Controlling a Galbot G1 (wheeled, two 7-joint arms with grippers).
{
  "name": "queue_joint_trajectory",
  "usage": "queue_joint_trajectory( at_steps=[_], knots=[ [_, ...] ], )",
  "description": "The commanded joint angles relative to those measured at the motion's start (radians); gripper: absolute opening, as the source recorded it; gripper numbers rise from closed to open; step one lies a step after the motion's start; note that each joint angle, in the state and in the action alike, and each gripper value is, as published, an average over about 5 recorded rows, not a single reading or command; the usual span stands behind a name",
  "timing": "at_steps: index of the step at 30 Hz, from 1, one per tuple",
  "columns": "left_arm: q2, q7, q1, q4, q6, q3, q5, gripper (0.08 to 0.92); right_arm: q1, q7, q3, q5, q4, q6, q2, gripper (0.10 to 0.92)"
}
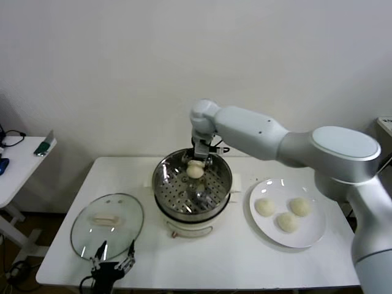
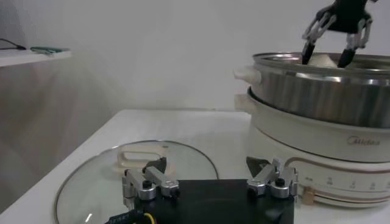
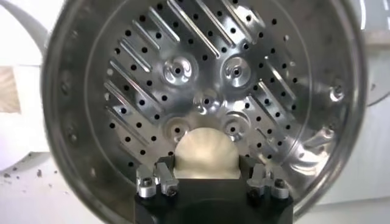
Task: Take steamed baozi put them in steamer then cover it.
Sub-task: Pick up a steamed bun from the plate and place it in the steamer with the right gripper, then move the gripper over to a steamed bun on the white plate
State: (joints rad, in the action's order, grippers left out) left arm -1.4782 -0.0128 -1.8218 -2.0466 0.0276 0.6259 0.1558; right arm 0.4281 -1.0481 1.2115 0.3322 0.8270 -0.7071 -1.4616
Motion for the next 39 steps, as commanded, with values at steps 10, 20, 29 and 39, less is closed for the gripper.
queue_joint_trajectory(
  at_steps=[10,20,29,39],
  knots=[
    [-0.015,0.001,-0.003,-0.018,0.0,-0.008,-0.018,0.823,0.354,-0.048,0.229,-0.675,0.202,0.111,0.227,0.823],
    [-0.007,-0.006,0.012,-0.01,0.001,-0.012,-0.018,0.823,0.705,0.024,0.757,-1.015,0.581,0.733,0.699,0.823],
    [-0.011,-0.008,0.026,-0.001,-0.001,-0.009,-0.015,0.823,0.403,0.225,0.668,-0.99,0.718,1.018,0.914,0.823],
    [-0.015,-0.008,0.025,0.006,0.0,-0.01,-0.018,0.823,-0.041,0.297,0.29,-0.837,0.53,1.072,0.842,0.823]
  ],
)
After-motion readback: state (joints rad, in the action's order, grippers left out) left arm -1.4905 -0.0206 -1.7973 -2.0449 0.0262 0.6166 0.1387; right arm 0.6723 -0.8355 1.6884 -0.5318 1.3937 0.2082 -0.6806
